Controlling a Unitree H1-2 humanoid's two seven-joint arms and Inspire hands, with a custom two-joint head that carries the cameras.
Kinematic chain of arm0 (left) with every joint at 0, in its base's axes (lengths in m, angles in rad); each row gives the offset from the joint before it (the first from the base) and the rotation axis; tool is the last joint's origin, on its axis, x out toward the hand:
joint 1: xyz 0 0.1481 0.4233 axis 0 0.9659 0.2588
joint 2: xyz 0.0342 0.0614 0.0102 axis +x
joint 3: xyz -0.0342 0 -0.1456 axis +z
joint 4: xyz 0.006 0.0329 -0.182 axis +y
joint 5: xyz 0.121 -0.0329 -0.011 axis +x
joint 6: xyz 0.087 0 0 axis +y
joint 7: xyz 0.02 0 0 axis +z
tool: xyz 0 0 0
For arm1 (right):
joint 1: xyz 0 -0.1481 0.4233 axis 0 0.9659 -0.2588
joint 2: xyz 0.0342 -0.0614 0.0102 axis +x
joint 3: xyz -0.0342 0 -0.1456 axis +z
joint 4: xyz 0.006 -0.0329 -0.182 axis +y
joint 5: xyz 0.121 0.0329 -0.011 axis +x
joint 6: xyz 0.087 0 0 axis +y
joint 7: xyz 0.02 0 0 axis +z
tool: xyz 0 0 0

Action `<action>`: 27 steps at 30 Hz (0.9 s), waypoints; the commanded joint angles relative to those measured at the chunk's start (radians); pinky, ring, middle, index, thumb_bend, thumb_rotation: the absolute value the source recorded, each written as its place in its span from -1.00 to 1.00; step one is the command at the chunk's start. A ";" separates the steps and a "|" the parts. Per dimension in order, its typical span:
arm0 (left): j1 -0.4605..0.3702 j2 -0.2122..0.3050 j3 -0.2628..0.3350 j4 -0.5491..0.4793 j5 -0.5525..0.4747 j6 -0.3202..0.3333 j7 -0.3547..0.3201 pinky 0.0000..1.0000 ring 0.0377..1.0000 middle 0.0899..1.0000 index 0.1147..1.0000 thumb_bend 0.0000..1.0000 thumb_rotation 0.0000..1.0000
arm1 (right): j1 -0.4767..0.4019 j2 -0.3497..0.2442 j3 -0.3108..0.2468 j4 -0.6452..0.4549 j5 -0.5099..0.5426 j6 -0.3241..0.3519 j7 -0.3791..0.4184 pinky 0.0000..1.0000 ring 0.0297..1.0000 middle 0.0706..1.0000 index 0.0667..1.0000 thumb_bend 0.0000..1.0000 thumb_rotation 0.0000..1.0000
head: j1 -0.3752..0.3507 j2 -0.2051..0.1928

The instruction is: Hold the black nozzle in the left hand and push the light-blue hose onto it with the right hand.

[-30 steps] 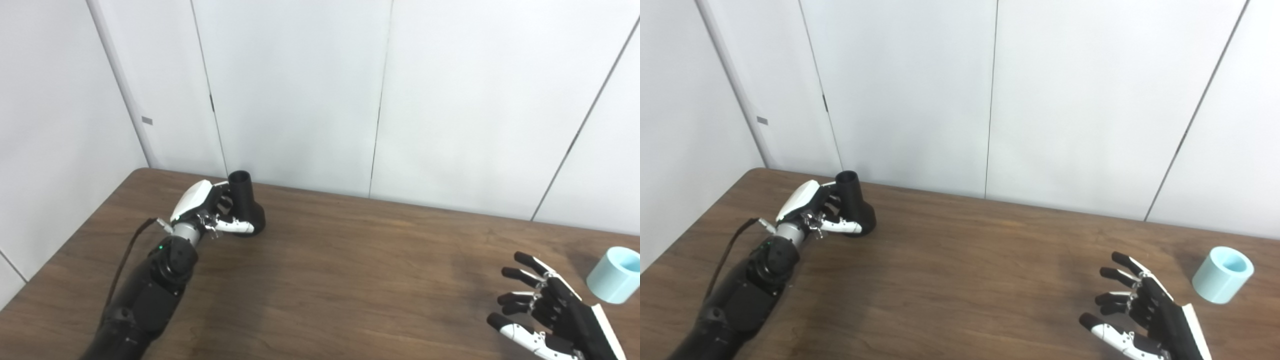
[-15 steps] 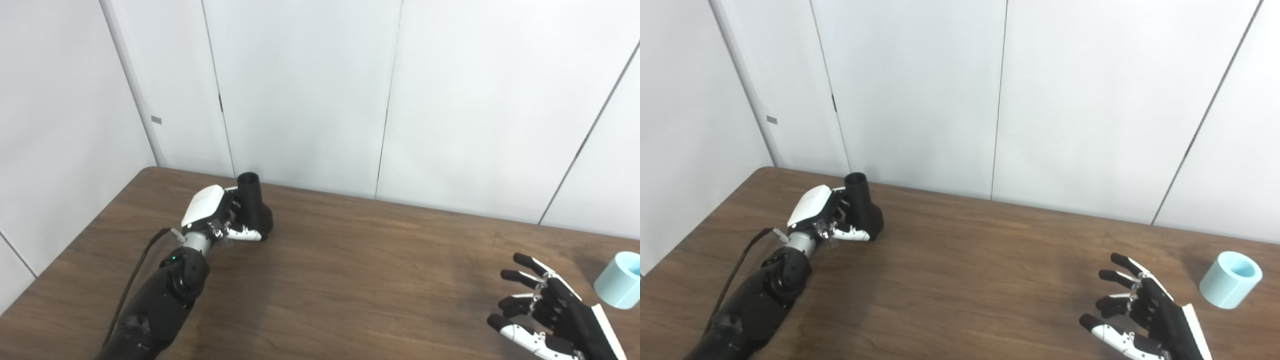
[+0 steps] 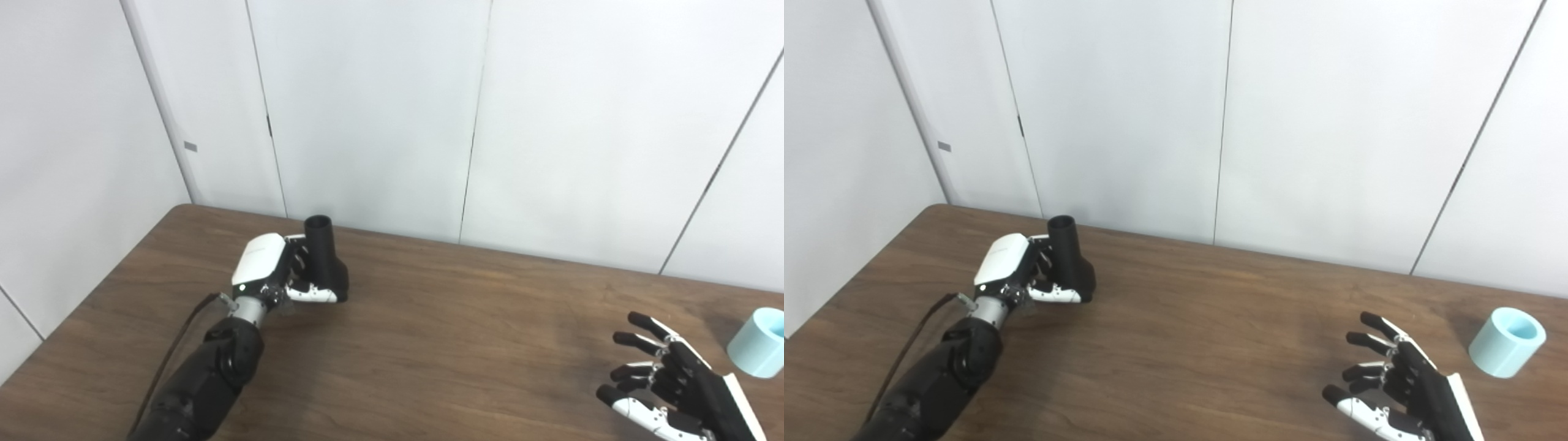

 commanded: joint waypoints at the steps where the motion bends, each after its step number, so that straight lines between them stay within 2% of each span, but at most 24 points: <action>1: 0.044 -0.024 -0.036 0.030 0.015 -0.001 -0.054 -0.26 -0.20 -0.13 -0.13 0.01 -1.00 | -0.024 -0.010 -0.003 -0.042 0.005 -0.019 0.002 -0.18 -0.02 0.41 0.56 0.06 -1.00 | -0.001 0.003; 10: 0.042 -0.029 -0.045 0.031 0.016 -0.022 -0.039 -0.26 -0.19 -0.12 -0.15 0.01 -1.00 | -0.024 -0.009 -0.006 -0.045 -0.002 -0.008 -0.003 -0.24 -0.05 0.40 0.57 0.06 -1.00 | -0.003 0.005; 16: 0.055 -0.033 -0.053 -0.005 0.020 -0.033 -0.038 -0.28 -0.19 -0.12 -0.15 0.01 -1.00 | -0.028 -0.007 -0.002 -0.041 -0.024 -0.015 -0.010 -0.24 -0.04 0.40 0.55 0.06 -1.00 | -0.042 0.019; 19: 0.066 -0.044 -0.080 -0.026 0.049 -0.078 -0.006 -0.33 -0.22 -0.13 -0.13 0.01 -1.00 | -0.031 -0.004 -0.004 -0.020 -0.008 -0.038 -0.005 -0.23 -0.03 0.40 0.55 0.07 -1.00 | -0.084 0.027; 23: 0.093 -0.065 -0.132 -0.096 0.074 -0.119 -0.020 -0.38 -0.25 -0.16 -0.11 0.01 -1.00 | -0.033 0.003 0.001 0.002 -0.020 -0.071 -0.013 -0.20 -0.03 0.38 0.55 0.11 -1.00 | -0.157 0.049; 27: 0.107 -0.089 -0.201 -0.143 0.133 -0.201 -0.017 -0.27 -0.18 -0.15 -0.13 0.01 -1.00 | -0.035 0.008 -0.009 0.035 -0.011 -0.101 -0.019 -0.15 0.00 0.39 0.54 0.20 -1.00 | -0.227 0.071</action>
